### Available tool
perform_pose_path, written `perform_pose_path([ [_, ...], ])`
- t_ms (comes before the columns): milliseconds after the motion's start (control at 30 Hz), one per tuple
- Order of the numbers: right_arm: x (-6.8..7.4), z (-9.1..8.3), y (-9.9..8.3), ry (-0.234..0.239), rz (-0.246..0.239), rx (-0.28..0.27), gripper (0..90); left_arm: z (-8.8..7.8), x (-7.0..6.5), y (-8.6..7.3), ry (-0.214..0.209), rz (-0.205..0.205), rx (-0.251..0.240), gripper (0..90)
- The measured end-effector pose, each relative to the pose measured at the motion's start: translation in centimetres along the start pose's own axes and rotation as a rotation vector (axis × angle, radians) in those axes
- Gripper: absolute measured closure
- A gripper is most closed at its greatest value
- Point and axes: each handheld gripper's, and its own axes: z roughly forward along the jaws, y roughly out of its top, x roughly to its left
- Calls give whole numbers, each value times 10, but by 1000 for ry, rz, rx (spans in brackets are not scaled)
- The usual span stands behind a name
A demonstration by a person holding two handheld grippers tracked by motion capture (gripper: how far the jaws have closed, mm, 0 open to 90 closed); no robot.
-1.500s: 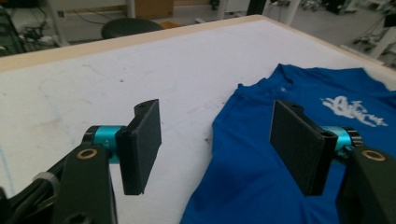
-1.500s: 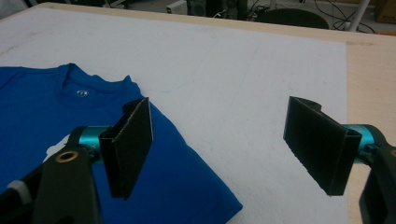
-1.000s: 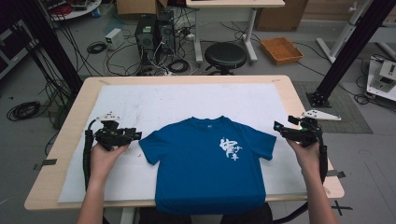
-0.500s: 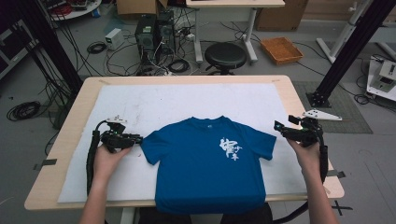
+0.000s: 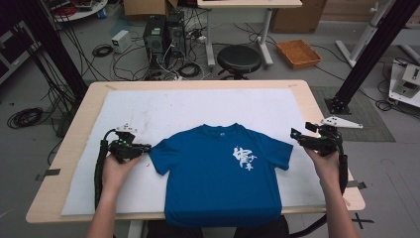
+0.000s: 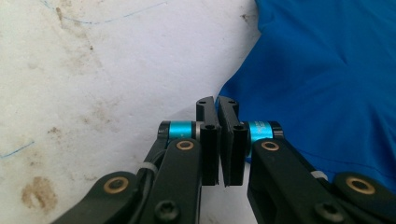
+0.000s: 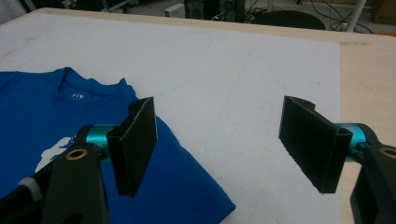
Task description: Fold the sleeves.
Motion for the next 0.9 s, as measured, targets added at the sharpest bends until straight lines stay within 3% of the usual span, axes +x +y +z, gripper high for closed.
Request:
perform_pose_path([
  [200, 0, 0, 0, -2, 0, -1, 276, -9, -5, 5, -33, -13, -46, 878],
  [300, 0, 0, 0, -3, 0, -1, 276, -18, -16, 15, -87, -68, -80, 878],
  [367, 0, -1, 0, -5, 4, -2, 276, -21, -19, 18, -104, -76, -82, 878],
  [533, -2, -1, 0, -7, 8, -4, 277, -26, -42, 34, -189, -109, -111, 878],
  [567, -2, -1, 0, -8, 8, -4, 277, -26, -42, 34, -189, -109, -111, 878],
  [700, 0, 0, 0, -17, -3, 1, 277, -22, -61, 46, -255, -121, -139, 878],
  [833, 2, 0, 0, -24, -20, 3, 290, -7, -82, 60, -310, -137, -154, 878],
  [900, 2, -1, 1, -26, -21, 1, 291, -4, -85, 62, -314, -139, -155, 878],
])
